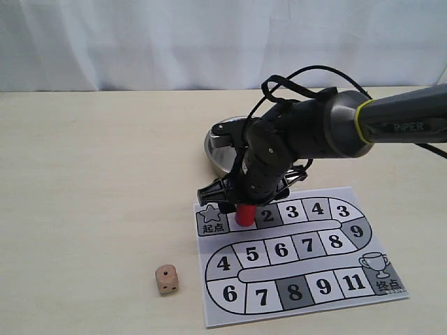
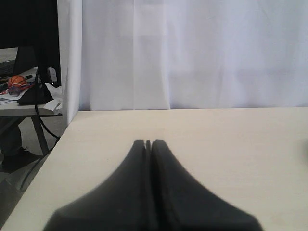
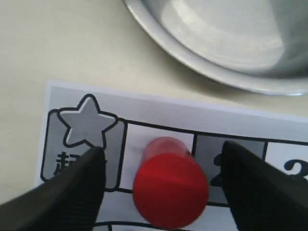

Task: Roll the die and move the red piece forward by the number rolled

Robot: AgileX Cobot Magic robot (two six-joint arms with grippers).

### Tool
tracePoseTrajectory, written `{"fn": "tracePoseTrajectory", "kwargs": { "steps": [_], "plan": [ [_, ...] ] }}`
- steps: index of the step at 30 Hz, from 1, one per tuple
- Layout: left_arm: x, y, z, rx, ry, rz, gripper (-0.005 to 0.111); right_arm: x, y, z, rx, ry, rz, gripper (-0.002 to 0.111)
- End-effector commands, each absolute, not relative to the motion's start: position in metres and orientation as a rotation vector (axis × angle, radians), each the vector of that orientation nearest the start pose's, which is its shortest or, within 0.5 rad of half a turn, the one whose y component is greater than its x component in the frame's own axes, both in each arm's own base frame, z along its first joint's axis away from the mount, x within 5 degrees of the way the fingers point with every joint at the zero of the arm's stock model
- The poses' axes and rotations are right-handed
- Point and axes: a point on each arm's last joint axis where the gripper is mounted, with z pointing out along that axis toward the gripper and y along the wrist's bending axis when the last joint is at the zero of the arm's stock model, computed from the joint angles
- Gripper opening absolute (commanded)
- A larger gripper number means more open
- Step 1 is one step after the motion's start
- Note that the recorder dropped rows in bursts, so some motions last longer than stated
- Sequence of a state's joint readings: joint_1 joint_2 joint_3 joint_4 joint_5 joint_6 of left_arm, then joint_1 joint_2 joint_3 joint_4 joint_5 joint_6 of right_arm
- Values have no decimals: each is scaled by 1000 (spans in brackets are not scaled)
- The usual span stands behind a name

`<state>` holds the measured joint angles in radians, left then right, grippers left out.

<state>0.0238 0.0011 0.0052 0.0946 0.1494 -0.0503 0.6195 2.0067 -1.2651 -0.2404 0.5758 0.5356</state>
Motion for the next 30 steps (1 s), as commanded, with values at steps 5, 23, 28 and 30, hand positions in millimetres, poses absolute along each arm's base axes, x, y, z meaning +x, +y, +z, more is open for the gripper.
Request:
{"fn": "tracePoseTrajectory", "kwargs": {
  "steps": [5, 23, 28, 30],
  "plan": [
    [56, 3, 200, 3, 1624, 59, 0, 329, 216, 178, -367, 2668, 74, 58],
    [56, 3, 200, 3, 1627, 59, 0, 356, 122, 192, -189, 2790, -118, 4],
    [56, 3, 200, 3, 1627, 59, 0, 363, 89, 190, -126, 2843, -88, 4],
    [56, 3, 200, 3, 1627, 59, 0, 366, 73, 190, -86, 2853, -84, 4]
  ]
}}
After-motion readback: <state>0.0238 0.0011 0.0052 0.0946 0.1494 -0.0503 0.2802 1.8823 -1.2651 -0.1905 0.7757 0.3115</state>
